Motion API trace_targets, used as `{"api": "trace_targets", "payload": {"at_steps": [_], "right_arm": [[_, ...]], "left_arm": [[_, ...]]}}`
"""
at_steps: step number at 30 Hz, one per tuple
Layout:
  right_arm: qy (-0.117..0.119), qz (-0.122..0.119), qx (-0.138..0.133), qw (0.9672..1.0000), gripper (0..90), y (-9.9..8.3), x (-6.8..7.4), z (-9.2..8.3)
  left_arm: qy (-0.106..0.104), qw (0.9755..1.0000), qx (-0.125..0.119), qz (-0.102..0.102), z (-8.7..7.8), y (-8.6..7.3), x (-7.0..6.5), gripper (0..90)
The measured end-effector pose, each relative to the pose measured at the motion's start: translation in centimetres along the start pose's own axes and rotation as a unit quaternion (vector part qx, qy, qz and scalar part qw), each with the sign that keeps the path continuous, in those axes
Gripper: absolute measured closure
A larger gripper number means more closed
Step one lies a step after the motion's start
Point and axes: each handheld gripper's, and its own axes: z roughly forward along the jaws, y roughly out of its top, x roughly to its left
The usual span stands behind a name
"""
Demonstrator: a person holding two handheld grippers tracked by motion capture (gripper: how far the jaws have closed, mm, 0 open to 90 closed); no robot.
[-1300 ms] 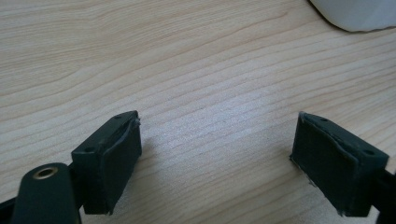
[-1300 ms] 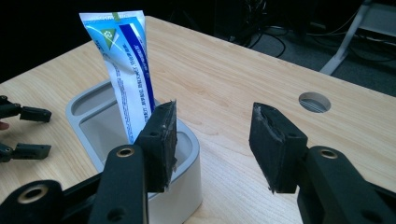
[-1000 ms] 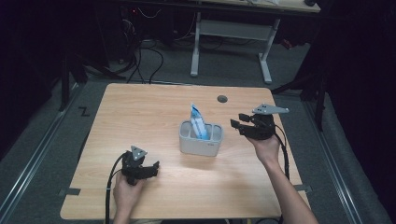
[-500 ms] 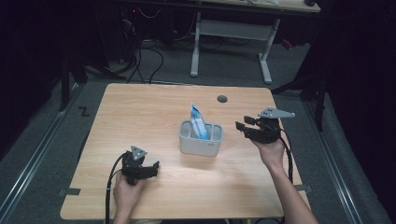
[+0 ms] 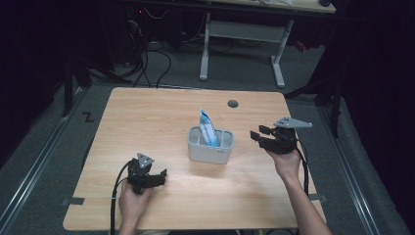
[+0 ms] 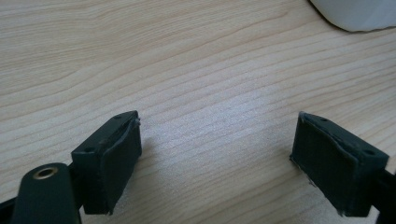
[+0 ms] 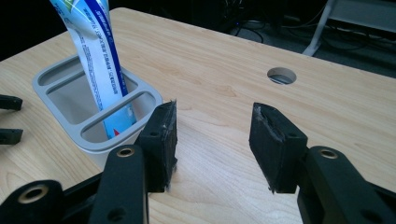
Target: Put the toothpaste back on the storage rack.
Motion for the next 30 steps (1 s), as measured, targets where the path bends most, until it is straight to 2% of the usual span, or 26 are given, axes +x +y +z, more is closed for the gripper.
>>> {"api": "trace_targets", "payload": {"at_steps": [6, 18, 30], "right_arm": [[0.002, 0.015, 0.004, 0.9999, 52.2, -0.3, -0.3, -0.2], [-0.001, 0.027, 0.010, 0.9996, 52.0, -1.5, -0.8, -0.3], [-0.003, 0.047, 0.003, 0.9989, 52.0, -2.9, -1.3, -0.7]], "left_arm": [[0.000, 1.0000, 0.000, 0.000, 0.0, 0.0, 0.0, 16.0], [0.000, 1.0000, 0.000, 0.000, 0.0, 0.0, 0.0, 16.1], [0.000, 1.0000, 0.000, 0.000, 0.0, 0.0, 0.0, 16.0]]}}
